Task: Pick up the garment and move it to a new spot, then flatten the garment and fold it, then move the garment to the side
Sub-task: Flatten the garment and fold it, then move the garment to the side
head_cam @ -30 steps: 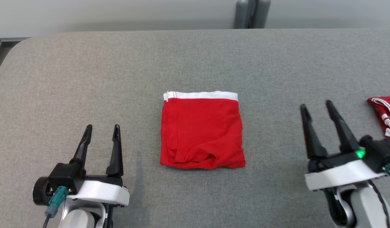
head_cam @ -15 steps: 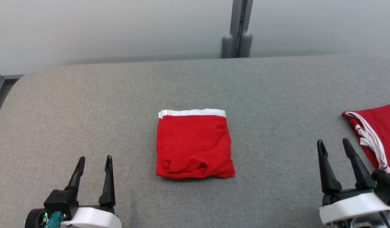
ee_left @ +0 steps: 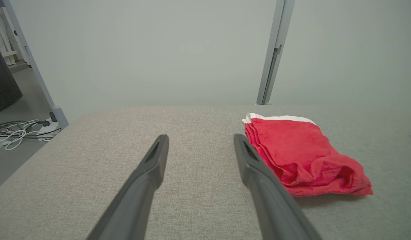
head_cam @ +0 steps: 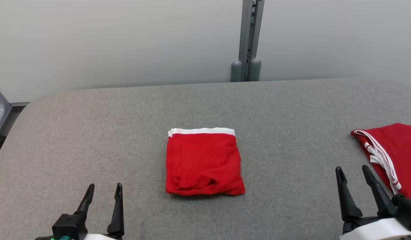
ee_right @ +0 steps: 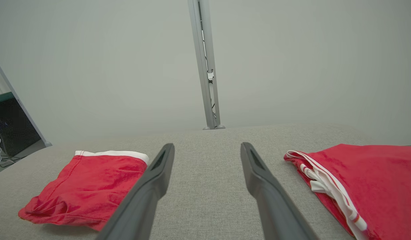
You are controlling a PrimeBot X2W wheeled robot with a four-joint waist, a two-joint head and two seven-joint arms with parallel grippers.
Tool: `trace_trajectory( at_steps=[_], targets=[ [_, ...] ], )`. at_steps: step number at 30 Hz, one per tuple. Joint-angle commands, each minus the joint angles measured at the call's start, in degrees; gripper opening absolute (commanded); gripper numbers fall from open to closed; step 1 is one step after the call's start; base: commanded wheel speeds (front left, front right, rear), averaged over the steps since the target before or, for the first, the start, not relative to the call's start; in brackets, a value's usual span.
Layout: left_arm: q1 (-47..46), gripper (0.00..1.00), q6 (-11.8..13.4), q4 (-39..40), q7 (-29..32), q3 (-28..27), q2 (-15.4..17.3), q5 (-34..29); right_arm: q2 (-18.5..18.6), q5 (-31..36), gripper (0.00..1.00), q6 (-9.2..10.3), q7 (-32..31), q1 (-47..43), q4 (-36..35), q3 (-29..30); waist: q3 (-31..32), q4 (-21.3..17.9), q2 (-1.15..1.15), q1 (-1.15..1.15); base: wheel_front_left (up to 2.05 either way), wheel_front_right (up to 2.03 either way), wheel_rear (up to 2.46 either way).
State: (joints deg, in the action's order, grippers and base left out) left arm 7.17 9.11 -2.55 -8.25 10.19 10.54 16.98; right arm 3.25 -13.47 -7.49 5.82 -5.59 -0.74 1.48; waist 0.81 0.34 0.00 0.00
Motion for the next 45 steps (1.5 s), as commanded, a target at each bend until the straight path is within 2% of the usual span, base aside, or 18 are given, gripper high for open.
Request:
trace_trajectory(
  at_steps=[1, 20, 25, 32, 39, 45],
  targets=[
    [0.5, 1.00, 0.1, 0.3, 0.0, 0.0, 0.4, 0.1, 0.1, 0.4, 1.00, 0.00, -0.3, -0.7, -0.3, 0.2, 0.1, 0.1, 0.00, 0.00, 0.00, 0.00, 0.00],
    [-1.4, 1.00, 0.2, -0.4, -0.3, 0.9, 0.6, 0.7, -0.1, 1.6, 1.00, 0.00, -0.8, -0.2, -0.2, 0.2, -0.5, 0.5, 0.00, 0.00, 0.00, 0.00, 0.00],
    [-3.5, 1.00, -0.4, 0.1, -0.3, 1.6, 0.6, 0.2, -0.2, 1.7, 1.00, 0.00, -0.7, 1.6, 1.2, 0.8, -2.9, 1.9, 0.00, 0.00, 0.00, 0.00, 0.00],
    [-9.7, 1.00, -1.7, -0.8, -1.6, 3.7, -0.8, -0.6, 1.3, 1.5, 1.00, 0.00, 0.3, 8.5, 9.8, -0.9, -9.2, 7.0, 0.00, 0.00, 0.00, 0.00, 0.00],
    [-14.5, 1.00, -2.8, -3.7, -3.8, 5.4, -2.8, -0.6, 2.1, 0.2, 1.00, 0.00, 1.4, 17.8, 20.4, -8.8, -13.2, 11.3, 0.00, 0.00, 0.00, 0.00, 0.00],
    [-16.6, 1.00, -3.5, -6.2, -5.2, 6.6, -4.0, -0.3, 1.6, -2.5, 1.00, 0.00, 1.6, 22.9, 29.3, -15.0, -14.3, 13.4, 0.00, 0.00, 0.00, 0.00, 0.00]
  ],
)
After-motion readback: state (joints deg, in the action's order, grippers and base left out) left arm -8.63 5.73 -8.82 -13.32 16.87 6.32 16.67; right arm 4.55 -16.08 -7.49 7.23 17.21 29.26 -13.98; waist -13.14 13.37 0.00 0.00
